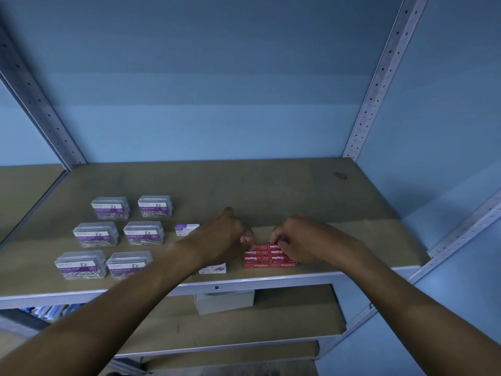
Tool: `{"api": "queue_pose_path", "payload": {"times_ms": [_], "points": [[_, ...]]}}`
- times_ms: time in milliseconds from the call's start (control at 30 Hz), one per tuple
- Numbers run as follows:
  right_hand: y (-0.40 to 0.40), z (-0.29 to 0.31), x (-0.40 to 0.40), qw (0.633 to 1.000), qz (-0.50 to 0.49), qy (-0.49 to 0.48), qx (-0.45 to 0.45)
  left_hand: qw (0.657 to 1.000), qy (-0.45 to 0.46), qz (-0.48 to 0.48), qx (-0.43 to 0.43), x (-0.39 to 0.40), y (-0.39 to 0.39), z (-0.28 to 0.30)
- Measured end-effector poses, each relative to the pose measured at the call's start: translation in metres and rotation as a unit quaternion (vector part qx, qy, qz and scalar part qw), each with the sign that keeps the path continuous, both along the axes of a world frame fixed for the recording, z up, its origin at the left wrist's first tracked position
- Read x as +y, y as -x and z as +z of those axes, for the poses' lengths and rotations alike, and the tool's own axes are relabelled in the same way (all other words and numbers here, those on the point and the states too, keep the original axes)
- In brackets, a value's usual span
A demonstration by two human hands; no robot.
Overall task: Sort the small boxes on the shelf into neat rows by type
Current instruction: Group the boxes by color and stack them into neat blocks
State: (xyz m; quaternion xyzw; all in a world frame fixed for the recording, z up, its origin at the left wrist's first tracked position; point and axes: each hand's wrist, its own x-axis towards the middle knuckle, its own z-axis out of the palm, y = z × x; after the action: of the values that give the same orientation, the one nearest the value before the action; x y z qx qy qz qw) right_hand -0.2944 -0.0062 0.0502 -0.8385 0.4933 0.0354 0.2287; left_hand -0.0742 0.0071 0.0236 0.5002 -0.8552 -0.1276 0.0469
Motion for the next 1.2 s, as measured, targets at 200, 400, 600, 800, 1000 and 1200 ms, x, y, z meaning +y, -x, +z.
{"api": "queue_pose_path", "payload": {"times_ms": [200,400,600,800,1000,1200], "points": [[0.006,-0.002,0.008,0.999,0.036,-0.018,0.034,1.000,0.018,-0.018,-0.001,0.008,0.008,-0.002],[0.003,-0.006,0.008,0.998,0.051,0.018,0.040,0.999,0.036,0.004,-0.028,0.009,0.007,-0.014],[0.007,0.005,0.012,0.999,0.008,0.046,-0.011,0.995,0.095,0.039,0.011,0.033,-0.021,0.015],[-0.038,0.015,0.018,0.992,0.029,0.109,-0.063,0.985,0.130,0.109,-0.017,0.043,-0.096,0.028],[-0.089,0.000,0.015,0.991,0.032,0.092,-0.093,0.987,0.105,0.116,-0.046,0.054,-0.115,0.032],[-0.110,-0.011,0.019,0.994,0.024,0.081,-0.076,0.990,0.063,0.111,-0.057,0.048,-0.121,0.017]]}}
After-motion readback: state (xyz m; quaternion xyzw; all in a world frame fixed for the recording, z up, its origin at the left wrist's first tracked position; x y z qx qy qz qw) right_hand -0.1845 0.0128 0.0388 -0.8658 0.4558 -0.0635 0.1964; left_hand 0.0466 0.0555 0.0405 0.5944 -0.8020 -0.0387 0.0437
